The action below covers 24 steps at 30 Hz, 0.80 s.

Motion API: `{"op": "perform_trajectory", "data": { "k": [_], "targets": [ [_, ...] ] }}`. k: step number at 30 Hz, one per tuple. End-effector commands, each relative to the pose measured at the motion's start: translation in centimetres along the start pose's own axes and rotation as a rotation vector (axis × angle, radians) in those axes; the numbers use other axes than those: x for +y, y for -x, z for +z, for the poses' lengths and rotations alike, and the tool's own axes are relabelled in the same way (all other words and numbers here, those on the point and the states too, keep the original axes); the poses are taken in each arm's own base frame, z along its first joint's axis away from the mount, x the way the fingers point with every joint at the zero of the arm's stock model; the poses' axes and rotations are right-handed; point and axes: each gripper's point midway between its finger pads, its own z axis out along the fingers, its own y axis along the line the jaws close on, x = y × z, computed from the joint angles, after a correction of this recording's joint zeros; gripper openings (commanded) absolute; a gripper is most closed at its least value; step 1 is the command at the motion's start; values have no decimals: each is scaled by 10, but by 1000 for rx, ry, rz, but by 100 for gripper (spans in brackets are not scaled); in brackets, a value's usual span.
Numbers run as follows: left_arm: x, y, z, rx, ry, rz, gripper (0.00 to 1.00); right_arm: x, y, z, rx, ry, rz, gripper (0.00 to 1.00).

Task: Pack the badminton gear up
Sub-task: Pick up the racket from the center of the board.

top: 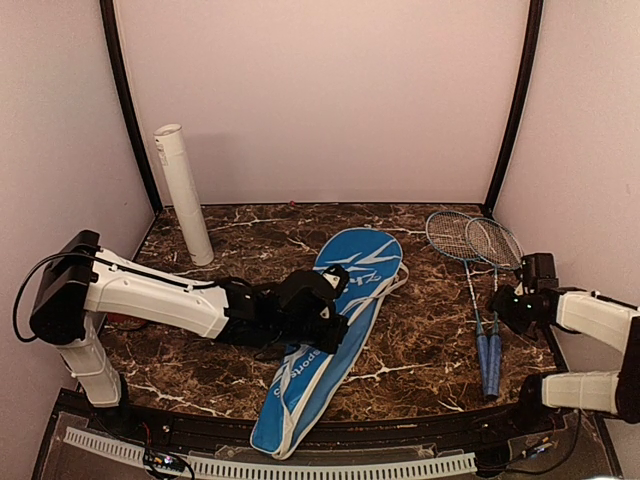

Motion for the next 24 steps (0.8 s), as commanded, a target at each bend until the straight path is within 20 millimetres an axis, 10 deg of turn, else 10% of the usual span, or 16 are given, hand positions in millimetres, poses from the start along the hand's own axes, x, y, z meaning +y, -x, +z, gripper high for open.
{"op": "perform_trajectory", "data": {
  "k": [1, 14, 24],
  "targets": [
    [-3, 19, -16, -59, -28, -22, 0, 23, 23, 4, -61, 92, -45, 59],
    [1, 21, -16, -60, -27, -28, 0, 25, 12, 21, -18, 124, -79, 23],
    [2, 23, -16, -60, -28, -29, 0, 43, 29, -4, -86, 193, -134, 0]
  ]
}}
